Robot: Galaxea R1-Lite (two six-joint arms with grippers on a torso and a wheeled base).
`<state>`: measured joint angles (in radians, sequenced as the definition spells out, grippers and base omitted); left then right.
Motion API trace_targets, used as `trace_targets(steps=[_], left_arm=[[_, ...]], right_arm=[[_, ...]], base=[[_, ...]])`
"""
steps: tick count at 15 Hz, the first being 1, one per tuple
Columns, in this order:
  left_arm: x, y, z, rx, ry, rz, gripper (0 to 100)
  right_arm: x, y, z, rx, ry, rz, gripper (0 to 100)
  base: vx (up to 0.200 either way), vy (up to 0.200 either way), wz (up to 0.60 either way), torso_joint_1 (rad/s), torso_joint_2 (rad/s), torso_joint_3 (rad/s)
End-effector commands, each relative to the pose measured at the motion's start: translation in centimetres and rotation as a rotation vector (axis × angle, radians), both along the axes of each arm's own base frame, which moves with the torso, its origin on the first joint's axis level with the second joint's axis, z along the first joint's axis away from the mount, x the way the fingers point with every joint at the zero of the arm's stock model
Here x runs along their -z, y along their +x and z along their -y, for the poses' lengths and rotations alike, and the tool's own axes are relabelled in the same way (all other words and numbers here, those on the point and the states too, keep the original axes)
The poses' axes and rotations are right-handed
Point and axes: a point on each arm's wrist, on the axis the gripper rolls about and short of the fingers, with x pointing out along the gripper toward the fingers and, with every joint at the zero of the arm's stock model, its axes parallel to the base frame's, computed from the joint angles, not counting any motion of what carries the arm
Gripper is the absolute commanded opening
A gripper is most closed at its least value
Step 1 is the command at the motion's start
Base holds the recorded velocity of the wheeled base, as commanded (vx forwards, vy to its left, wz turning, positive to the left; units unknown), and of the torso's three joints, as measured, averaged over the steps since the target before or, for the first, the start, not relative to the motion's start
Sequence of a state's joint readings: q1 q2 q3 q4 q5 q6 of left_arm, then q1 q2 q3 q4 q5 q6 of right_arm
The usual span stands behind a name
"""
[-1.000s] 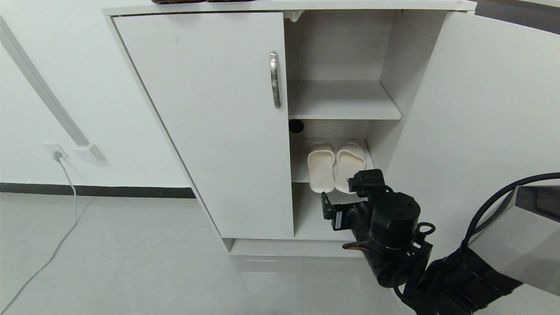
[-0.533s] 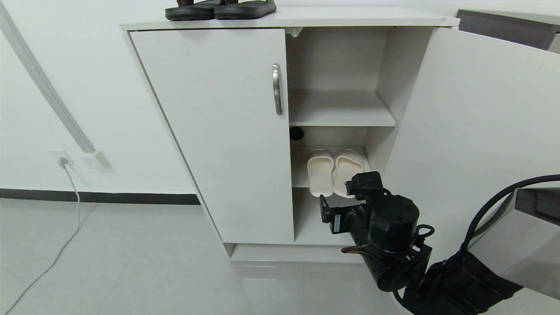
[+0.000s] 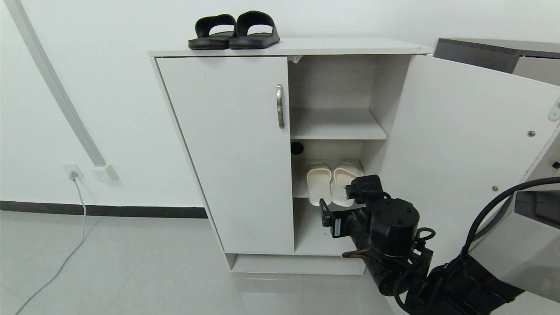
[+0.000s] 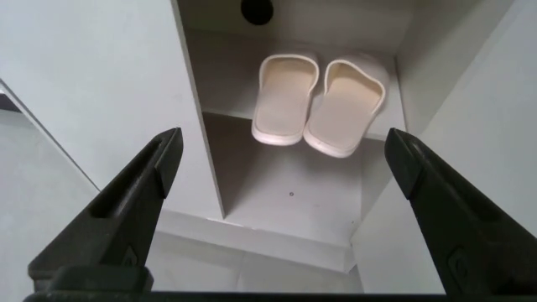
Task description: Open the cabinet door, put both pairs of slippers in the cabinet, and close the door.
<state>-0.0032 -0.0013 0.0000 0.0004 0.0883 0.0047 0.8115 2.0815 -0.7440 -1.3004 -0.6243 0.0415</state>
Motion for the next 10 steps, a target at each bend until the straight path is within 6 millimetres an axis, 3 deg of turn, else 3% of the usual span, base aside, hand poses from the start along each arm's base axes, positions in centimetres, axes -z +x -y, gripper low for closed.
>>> trace_targets(steps=[1, 7, 10], left_arm=[[-0.01, 0.01, 0.00, -0.001, -0.003, -0.001, 0], [-0.01, 0.01, 0.00, -0.001, -0.005, 0.000, 0], [-0.01, 0.01, 0.00, -0.001, -0.006, 0.000, 0]], right_arm=[[0.15, -0.04, 0.04, 0.000, -0.004, -0.004, 100], [0.46, -0.23, 0.24, -0.001, -0.022, -0.001, 100], [0.58, -0.28, 0.37, -0.001, -0.024, 0.001, 100]], base=[[0.000, 0.000, 0.00, 0.000, 0.00, 0.000], [0.000, 0.000, 0.00, 0.000, 0.00, 0.000], [0.000, 0.200, 0.00, 0.001, 0.00, 0.004]])
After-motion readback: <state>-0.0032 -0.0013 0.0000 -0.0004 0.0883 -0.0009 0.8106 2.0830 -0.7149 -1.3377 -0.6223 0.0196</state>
